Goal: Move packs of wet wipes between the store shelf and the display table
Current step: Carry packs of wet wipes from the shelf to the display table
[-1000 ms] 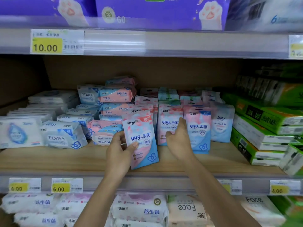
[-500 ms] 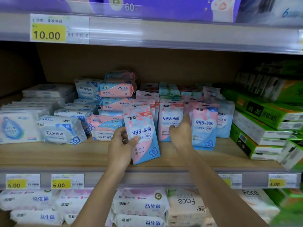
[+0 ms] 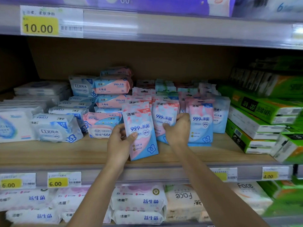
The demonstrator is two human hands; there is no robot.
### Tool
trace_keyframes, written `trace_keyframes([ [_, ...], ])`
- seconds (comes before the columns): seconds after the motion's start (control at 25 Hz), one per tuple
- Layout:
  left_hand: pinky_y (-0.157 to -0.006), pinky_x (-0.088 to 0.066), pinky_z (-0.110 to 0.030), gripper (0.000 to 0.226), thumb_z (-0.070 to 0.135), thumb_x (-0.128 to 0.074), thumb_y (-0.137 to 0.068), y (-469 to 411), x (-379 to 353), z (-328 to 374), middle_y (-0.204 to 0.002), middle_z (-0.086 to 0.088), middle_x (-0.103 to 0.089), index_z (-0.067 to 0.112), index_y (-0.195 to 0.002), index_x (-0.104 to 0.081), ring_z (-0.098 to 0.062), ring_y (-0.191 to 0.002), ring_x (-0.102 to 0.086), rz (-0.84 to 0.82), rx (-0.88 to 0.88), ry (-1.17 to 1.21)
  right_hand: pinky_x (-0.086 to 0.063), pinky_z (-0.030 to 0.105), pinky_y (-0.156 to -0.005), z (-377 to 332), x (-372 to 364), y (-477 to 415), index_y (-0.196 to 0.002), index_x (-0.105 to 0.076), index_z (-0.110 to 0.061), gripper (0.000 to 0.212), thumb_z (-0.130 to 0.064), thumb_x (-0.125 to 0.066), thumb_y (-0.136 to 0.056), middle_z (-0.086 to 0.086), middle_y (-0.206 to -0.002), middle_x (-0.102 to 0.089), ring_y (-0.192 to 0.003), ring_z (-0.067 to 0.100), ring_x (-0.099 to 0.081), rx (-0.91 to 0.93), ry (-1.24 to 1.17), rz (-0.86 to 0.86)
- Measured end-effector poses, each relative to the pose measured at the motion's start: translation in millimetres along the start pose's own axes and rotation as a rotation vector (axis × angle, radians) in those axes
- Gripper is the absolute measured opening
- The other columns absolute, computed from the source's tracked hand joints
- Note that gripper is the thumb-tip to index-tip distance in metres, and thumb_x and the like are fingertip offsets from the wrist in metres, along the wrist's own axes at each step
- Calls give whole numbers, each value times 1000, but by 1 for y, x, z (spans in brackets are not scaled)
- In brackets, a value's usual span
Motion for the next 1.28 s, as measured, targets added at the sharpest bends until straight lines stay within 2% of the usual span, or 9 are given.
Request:
trace_keyframes([
  [0.16, -74, -54, -34, 28, 3, -64, -86, 0, -2, 1, -107, -8, -65, 17, -108, -54, -27, -100, -65, -7, 15, 48, -46, 37, -67, -5, 7, 8, -111, -35, -12, 50, -12, -74, -79, -7, -74, -46, -77, 23, -58, 14, -101, -47],
  [0.28, -64, -56, -22, 24, 5, -65, -86, 6, -1, 11, -104, -6, -66, 18, -104, -57, -18, -90, -66, -9, -21, 105, -52, 35, -73, -9, 22, 8, -114, -50, -13, 46, -16, -77, -77, -7, -81, -59, -74, 12, -60, 22, -210, -104],
  [0.4, -65, -57, -20, 20, 6, -64, -86, 17, 4, 20, -98, -1, -69, 20, -100, -61, -12, -83, -69, -10, -33, 188, -57, 42, -83, -5, 41, 12, -103, -60, -12, 31, -8, -76, -77, -2, -90, -69, -88, 21, -68, -52, -423, -146],
  [0.52, -67, -58, -24, 23, 6, -63, -85, 33, 12, 24, -97, -2, -72, 13, -107, -62, -14, -83, -70, -28, -32, 231, -58, 42, -81, -7, 57, 25, -102, -59, -7, 25, -5, -70, -80, 7, -101, -72, -92, 25, -70, -94, -601, -266],
  [0.6, -64, -58, -25, 29, 8, -63, -82, 47, 18, 25, -98, -4, -73, 11, -111, -62, -16, -85, -70, -43, -17, 253, -59, 38, -77, -4, 58, 40, -99, -62, -7, 22, -6, -69, -78, 4, -94, -75, -85, 20, -72, -116, -651, -397],
  [0.76, -54, -54, -22, 26, 15, -62, -75, 91, 41, 15, -86, 3, -75, 15, -101, -64, -10, -73, -71, -17, 13, 205, -59, 33, -70, 19, 54, 78, -98, -65, -6, 32, -11, -72, -67, 3, -90, -76, -79, 18, -72, -174, -681, -548],
  [0.88, -58, -55, -26, 33, 18, -63, -72, 141, 64, -8, -93, -4, -75, 12, -104, -65, -17, -76, -71, 73, 62, 151, -57, 39, -76, 35, 46, 114, -104, -64, -6, 42, -16, -71, -64, 7, -100, -74, -90, 25, -71, -216, -678, -721],
  [1.08, -61, -57, -27, 35, 12, -67, -76, 240, 106, -52, -100, -6, -74, 12, -111, -65, -20, -84, -71, 294, 154, 143, -57, 27, -60, 71, 26, 193, -101, -68, -8, 40, -12, -71, -62, 4, -96, -75, -83, 19, -72, -320, -659, -1005],
  [1.28, -63, -55, -29, 26, 7, -60, -85, 363, 177, -91, -103, -10, -73, 12, -110, -64, -23, -83, -71, 643, 302, 110, -59, 42, -70, 113, -13, 305, -98, -70, -7, 68, -38, -91, -41, 12, -103, -73, -90, 31, -71, -463, -507, -1345],
])
Point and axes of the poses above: each hand's wrist, its own y-axis away from the middle knuckle, its own x-axis out of the back of the hand, z = x × y, the point moved 9 cm from there along -y, towards the middle knuckle
